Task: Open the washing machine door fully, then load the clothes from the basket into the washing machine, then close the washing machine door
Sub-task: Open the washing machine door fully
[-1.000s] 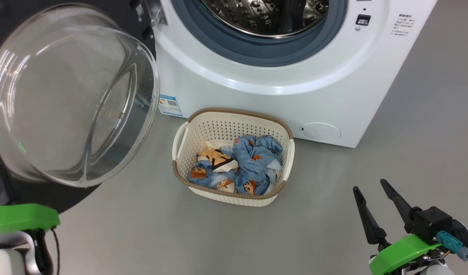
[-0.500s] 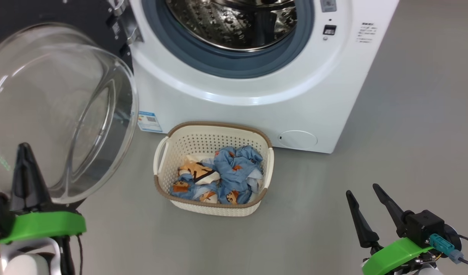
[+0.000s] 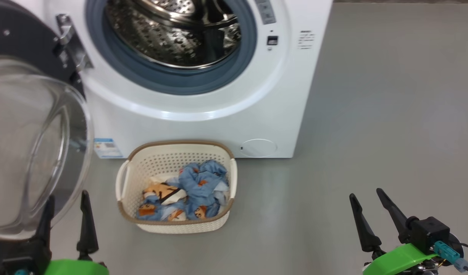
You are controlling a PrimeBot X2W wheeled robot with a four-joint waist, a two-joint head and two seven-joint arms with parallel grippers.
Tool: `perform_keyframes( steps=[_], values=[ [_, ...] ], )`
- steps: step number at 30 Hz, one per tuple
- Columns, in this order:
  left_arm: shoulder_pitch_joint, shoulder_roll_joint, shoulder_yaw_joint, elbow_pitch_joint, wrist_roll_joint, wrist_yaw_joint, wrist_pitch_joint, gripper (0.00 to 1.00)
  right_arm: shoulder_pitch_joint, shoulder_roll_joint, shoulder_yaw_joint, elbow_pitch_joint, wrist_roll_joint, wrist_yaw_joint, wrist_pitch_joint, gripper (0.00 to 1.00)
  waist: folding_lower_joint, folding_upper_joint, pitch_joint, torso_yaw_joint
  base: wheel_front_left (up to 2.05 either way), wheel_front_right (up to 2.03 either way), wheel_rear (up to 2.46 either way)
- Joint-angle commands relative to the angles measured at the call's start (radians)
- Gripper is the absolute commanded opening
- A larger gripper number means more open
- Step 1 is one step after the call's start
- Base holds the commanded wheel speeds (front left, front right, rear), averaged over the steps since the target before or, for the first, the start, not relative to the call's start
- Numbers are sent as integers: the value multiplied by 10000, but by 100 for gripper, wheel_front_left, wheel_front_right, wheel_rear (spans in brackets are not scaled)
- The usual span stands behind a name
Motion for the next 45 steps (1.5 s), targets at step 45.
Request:
perform_keyframes(
  steps=[45],
  values=[
    [1037, 179, -457, -194, -174, 384, -51, 100, 323, 87, -227, -1013, -158, 16, -122, 100, 0, 0, -513, -833, 0, 0, 0]
  ],
)
